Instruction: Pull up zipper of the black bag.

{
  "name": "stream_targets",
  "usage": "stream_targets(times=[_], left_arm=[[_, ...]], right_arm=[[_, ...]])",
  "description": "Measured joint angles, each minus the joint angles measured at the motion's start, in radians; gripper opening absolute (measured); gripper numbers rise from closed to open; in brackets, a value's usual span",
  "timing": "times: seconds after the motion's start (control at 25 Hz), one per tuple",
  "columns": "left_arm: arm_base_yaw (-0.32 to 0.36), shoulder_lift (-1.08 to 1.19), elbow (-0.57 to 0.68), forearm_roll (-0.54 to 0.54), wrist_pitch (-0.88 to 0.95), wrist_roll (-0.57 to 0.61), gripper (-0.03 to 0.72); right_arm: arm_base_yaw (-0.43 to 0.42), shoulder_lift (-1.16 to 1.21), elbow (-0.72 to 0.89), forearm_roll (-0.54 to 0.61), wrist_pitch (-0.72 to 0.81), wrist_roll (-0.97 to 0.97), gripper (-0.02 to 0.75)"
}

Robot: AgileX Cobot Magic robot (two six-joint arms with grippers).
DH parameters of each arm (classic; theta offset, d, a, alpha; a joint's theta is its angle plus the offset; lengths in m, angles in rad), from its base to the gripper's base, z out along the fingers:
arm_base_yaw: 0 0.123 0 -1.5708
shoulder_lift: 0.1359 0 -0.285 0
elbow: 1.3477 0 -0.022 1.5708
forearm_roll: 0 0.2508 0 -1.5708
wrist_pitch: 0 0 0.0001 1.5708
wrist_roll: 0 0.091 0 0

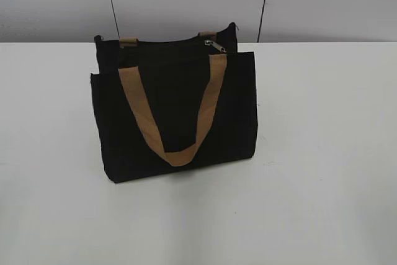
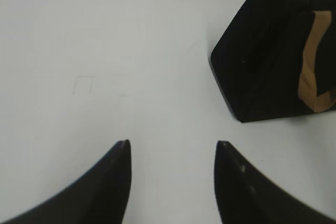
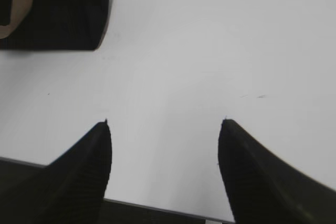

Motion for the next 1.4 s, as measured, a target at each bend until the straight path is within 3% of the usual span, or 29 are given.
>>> stream_targets(times=[1.0, 1.4], left_arm=[[0.000, -0.036, 0.006, -0.029, -0.020, 0.036, 0.386], [0.000, -0.036, 0.007, -0.030, -0.020, 0.036, 0.386]], right_arm=[[0.001, 0.000, 0.008, -0.155, -0.040, 0.173, 0.495], [0.090, 0.000, 0.008, -0.155, -0.041, 0.173, 0.495]])
